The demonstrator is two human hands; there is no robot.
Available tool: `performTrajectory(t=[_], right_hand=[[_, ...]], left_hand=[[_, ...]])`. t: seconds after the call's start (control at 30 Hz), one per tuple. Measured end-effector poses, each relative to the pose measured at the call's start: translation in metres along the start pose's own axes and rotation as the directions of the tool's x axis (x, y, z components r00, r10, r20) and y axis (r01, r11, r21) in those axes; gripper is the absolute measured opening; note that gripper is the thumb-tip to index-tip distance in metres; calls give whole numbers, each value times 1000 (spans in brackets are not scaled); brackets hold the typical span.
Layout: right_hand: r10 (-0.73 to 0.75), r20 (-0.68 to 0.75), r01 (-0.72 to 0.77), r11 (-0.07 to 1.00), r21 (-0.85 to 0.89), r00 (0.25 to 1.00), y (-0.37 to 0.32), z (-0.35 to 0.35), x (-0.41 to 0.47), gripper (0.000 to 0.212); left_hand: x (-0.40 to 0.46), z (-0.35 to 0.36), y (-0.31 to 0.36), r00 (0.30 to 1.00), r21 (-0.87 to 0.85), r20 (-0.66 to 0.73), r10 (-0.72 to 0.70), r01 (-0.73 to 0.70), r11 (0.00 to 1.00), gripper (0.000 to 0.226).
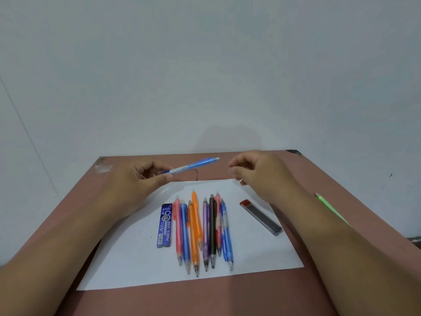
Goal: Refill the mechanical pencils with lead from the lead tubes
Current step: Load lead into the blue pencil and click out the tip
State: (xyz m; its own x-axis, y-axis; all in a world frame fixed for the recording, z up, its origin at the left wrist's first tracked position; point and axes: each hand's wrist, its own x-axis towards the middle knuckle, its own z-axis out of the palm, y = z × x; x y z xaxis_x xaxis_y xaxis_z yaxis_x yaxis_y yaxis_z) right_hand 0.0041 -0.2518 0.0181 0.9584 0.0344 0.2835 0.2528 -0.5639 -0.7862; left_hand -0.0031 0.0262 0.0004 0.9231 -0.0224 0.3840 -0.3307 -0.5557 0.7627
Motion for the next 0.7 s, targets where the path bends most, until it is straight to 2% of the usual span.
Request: performTrajectory(t=[0.07,0.2,0.4,0.7], right_hand=[[-14,69,26,982,-188,998,5,-2,0,13],[-2,122,41,949,-312,993,10,-2,1,14],[45,204,25,944,-328,978,14,1,1,13],[128,234,-50,948,-313,964,15,3,5,12]], left_hand=[[0,0,2,1000,34,-6,11,-11,999,6],[1,0,1,1000,82,-13,13,-12,997,5],[3,1,-4,1000,80,1,12,-12,997,5],[4,1,-4,999,67,36,-6,4,998,10]])
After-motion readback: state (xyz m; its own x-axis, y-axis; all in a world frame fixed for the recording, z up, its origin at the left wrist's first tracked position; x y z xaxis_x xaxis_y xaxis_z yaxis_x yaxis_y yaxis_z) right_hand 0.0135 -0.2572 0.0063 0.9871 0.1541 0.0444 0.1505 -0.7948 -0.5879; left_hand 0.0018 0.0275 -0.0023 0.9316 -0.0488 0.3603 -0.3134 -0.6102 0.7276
